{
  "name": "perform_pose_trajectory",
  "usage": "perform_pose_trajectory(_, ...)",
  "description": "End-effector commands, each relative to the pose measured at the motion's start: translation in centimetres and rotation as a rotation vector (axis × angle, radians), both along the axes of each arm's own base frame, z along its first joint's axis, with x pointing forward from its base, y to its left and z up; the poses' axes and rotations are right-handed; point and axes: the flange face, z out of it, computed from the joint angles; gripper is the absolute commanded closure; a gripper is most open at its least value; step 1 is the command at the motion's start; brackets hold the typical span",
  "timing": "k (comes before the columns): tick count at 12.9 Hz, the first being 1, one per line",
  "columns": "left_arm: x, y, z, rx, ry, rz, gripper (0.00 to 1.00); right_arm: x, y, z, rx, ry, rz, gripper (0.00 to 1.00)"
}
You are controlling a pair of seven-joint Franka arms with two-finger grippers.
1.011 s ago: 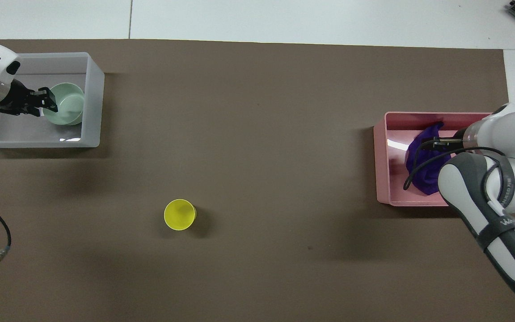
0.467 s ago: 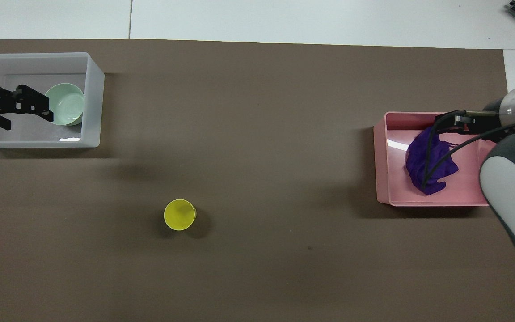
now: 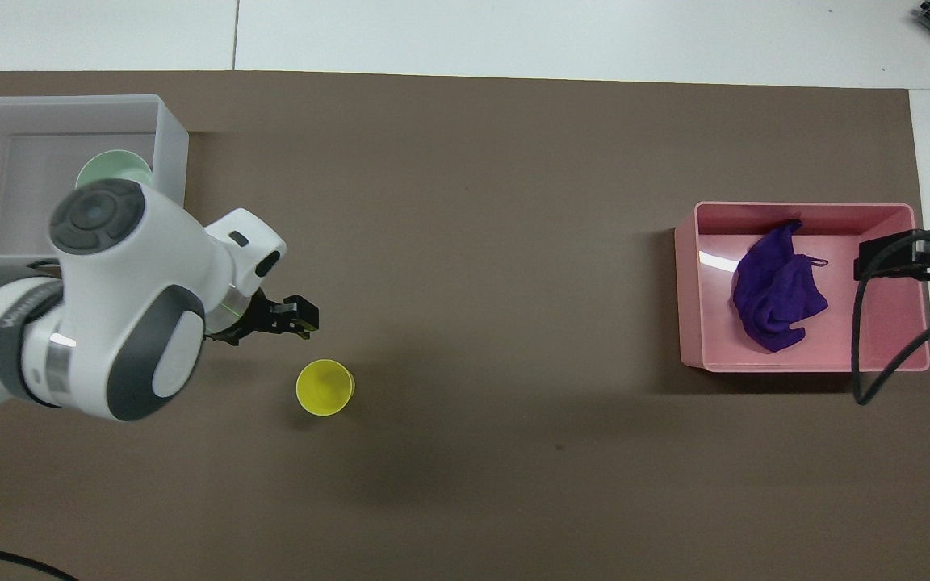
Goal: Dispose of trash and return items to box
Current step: 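Reach the left gripper to the yellow cup and grasp it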
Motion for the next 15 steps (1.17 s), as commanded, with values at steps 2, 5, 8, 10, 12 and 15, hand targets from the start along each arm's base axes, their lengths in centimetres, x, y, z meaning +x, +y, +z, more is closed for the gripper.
perform_pose_trajectory(2, -4.1, -1.1, -3.2, 0.012, 0.018, -0.018, 0.00, 0.0, -0.2, -0.1, 0.008, 0.012, 0.021, 0.00)
perform_pose_trajectory(5, -4.3, 0.2, -0.3, 0.001, -0.007, 0.000, 0.00, -0.4, 0.1, -0.6, 0.009, 0.021, 0.026, 0.00)
perform_pose_trajectory(8, -5.4, -0.1, -2.0, 0.015, 0.023, -0.014, 0.00, -1.0, 0.5, -0.7, 0.009, 0.084, 0.058, 0.00)
perform_pose_trajectory(10, -6.2, 0.0, -3.2, 0.023, 0.040, -0.021, 0.00, -0.9, 0.4, -0.8, 0.015, 0.086, 0.068, 0.00)
perform_pose_trajectory(12, -6.1, -0.4, -4.5, 0.029, 0.054, -0.027, 0.03, -1.2, 0.5, -0.7, 0.041, 0.106, 0.062, 0.00)
perform_pose_trajectory(15, -5.8, -0.6, -4.7, 0.038, 0.063, 0.002, 0.91, -0.9, 0.9, 0.0, 0.027, 0.097, 0.071, 0.00)
